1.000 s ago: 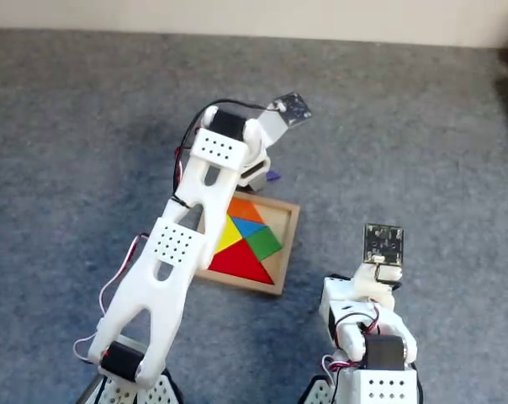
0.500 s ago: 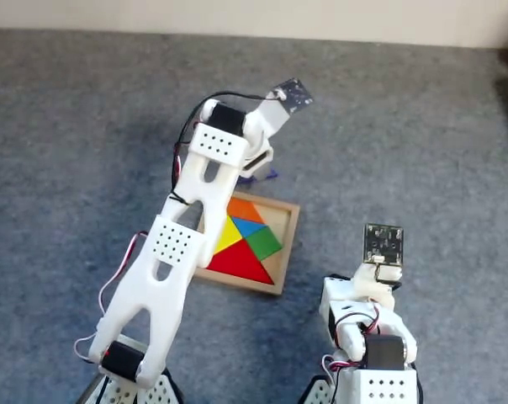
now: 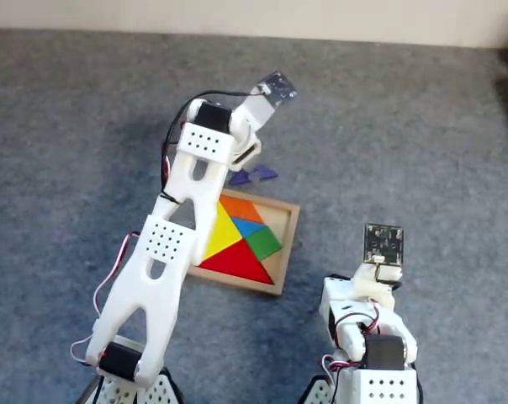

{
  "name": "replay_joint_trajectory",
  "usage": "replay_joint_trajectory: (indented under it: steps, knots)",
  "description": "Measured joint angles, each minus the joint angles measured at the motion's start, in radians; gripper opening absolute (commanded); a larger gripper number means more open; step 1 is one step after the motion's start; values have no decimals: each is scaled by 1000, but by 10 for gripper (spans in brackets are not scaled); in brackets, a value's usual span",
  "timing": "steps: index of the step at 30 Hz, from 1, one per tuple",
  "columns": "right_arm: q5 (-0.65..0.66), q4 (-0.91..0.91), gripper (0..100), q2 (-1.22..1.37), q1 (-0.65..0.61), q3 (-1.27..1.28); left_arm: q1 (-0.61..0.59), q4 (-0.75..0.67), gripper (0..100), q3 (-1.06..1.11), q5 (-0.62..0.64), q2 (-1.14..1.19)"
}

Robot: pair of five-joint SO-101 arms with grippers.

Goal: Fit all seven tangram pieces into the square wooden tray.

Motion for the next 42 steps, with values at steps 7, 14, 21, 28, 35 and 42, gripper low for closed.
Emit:
replay_joint_trajectory:
  steps: [7,14,21,28,35,42]
  knots:
    - [0,0,12,0,0,0,37,51,228,-2,-32,0]
    - [0,0,12,0,0,0,83,101,228,9,-34,12]
    - [0,0,12,0,0,0,84,103,190,9,-34,14]
    - [0,0,12,0,0,0,98,112,140,9,-34,15]
    - [0,0,12,0,0,0,112,114,95,9,-34,15]
    - [0,0,12,0,0,0,126,114,5,-2,-34,18]
